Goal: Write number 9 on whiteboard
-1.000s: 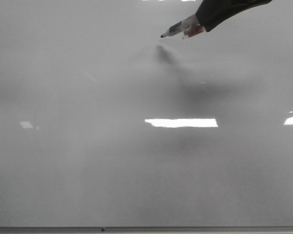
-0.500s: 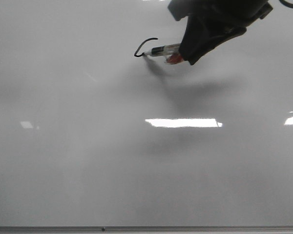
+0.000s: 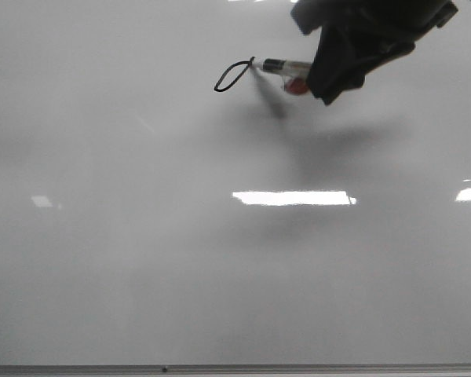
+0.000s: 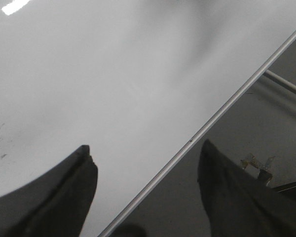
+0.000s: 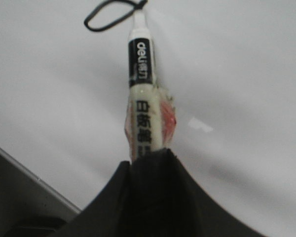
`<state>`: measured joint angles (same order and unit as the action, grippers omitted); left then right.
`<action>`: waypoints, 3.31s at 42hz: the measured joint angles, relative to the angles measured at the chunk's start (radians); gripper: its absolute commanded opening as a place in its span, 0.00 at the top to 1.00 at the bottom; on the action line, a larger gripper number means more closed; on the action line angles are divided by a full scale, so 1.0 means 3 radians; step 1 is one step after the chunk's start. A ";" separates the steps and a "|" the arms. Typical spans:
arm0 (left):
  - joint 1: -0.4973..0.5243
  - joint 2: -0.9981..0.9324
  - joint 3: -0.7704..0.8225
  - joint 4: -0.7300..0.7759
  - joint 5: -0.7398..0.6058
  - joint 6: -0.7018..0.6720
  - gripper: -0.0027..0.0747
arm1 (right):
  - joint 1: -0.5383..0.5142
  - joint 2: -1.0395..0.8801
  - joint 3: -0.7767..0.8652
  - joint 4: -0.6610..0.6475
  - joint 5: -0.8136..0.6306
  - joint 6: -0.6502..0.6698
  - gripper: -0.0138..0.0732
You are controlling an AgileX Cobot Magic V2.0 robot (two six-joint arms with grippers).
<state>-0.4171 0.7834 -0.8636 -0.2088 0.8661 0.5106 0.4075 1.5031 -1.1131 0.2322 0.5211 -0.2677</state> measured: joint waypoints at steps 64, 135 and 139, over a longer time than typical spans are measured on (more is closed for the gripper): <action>-0.1272 0.1669 -0.0505 -0.1220 0.0061 0.1572 0.40 | 0.1211 -0.1162 0.0346 -0.0024 0.1564 -0.1160 0.91; 0.1252 0.1072 0.0403 0.0931 -0.1973 -0.1981 0.94 | 0.0443 -0.1958 0.0346 -0.0326 0.1843 -0.0398 0.15; 0.1252 0.1344 0.0473 0.0919 -0.2325 -0.1973 0.94 | 0.0443 -0.1958 0.0346 -0.0326 0.1817 -0.0398 0.15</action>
<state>-0.0414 1.1866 -0.7216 0.0668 0.1685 -0.0815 0.5403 0.9158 -1.0092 0.1343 1.0662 -0.3870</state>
